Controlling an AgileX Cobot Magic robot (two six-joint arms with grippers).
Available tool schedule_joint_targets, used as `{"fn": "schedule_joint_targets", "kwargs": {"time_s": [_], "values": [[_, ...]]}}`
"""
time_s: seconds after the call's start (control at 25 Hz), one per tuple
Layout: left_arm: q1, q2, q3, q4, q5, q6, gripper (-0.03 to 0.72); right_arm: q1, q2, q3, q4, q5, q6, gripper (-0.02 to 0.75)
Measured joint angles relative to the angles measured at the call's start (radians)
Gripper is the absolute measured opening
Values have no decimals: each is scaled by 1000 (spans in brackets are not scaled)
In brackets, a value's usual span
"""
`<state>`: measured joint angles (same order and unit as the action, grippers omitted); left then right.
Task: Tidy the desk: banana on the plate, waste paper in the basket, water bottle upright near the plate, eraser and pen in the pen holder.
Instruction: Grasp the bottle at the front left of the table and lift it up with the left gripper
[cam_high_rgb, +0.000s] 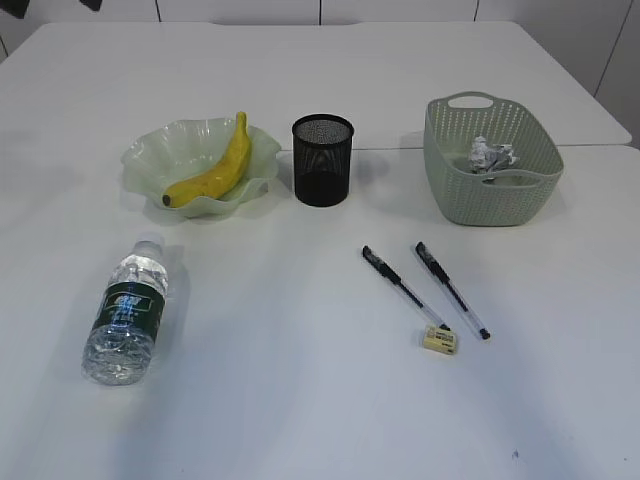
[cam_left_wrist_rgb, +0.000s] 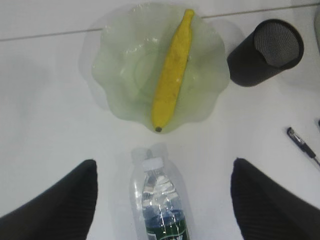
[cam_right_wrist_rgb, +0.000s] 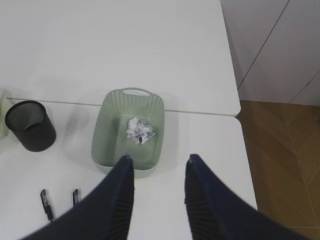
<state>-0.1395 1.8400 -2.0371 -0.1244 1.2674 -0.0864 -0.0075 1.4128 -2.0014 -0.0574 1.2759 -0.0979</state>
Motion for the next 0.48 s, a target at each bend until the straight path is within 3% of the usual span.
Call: {"fn": "schedule_joint_targets", "kwargs": {"time_s": [0.48], "values": [[0,0,176,-40,-10,-9,593,0,0,0,16,0,0,261]]}}
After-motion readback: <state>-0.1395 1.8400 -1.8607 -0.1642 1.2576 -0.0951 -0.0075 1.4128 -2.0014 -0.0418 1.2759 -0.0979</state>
